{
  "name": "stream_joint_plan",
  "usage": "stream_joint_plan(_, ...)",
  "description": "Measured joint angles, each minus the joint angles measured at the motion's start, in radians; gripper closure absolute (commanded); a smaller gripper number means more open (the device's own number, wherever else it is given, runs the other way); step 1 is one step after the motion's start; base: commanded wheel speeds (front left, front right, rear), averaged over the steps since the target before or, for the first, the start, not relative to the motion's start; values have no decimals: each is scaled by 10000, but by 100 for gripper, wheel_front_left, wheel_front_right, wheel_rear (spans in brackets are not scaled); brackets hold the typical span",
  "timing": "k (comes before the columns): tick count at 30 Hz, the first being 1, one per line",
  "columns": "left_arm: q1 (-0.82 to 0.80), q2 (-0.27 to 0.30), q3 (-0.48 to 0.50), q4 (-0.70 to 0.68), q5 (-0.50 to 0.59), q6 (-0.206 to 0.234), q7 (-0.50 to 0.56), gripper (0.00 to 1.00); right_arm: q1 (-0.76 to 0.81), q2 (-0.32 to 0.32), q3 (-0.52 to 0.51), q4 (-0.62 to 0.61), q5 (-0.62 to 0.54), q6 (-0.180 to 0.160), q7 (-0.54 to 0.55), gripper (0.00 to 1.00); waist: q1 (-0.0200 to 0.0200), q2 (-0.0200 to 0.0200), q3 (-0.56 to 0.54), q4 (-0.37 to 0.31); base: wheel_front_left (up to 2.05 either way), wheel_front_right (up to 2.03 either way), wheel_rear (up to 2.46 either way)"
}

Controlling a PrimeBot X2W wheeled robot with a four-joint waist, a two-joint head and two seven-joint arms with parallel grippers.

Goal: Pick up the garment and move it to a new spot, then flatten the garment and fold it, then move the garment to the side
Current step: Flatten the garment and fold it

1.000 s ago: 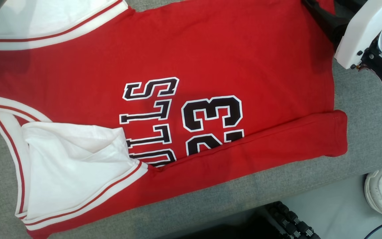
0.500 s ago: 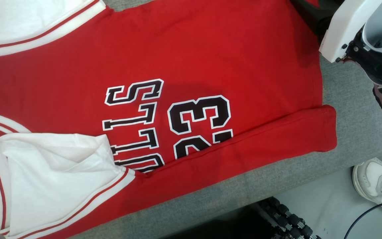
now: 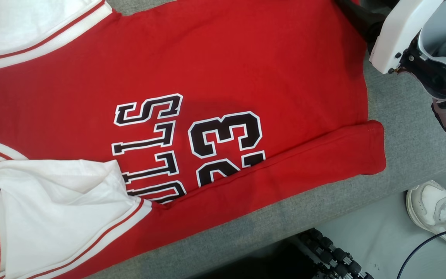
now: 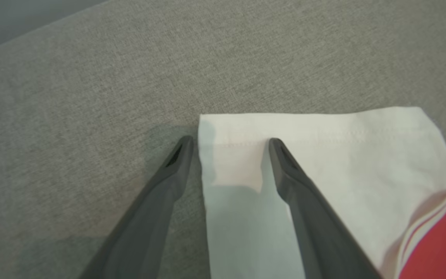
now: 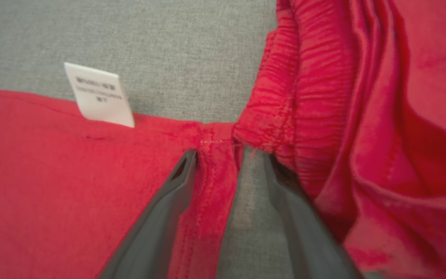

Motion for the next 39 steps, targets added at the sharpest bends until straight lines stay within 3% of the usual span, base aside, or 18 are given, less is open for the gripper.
stream_joint_plan(1,-29,0,-8,40,2,0,-13,0,-11,8,10,25,-4,0,-4,17,0,0,-6,-3,0,0,0)
stream_joint_plan(2,-52,-4,-12,96,2,-4,-15,6,-31,13,17,59,-8,2,-6,32,0,0,-12,-4,0,0,0)
stream_joint_plan(4,-69,-44,-10,222,0,-81,-111,77,-50,13,17,134,-8,21,-21,78,0,0,-24,-2,0,0,0)
stream_joint_plan(5,-81,-107,-2,280,-10,-82,-115,100,-56,15,35,161,-8,92,-59,100,0,0,-30,2,0,0,0)
stream_joint_plan(11,-85,-723,-98,583,-299,-176,-349,100,-61,48,73,384,-8,171,-104,100,0,0,-128,111,0,0,0)
stream_joint_plan(23,-20,-1277,-56,583,-865,-426,-1197,100,172,-207,63,685,-71,267,-445,100,0,0,-658,470,0,0,0)
stream_joint_plan(39,911,-1267,410,-230,-1733,-523,-1835,100,976,-892,-140,82,-67,439,-880,100,-1,0,-1689,1102,0,0,0)
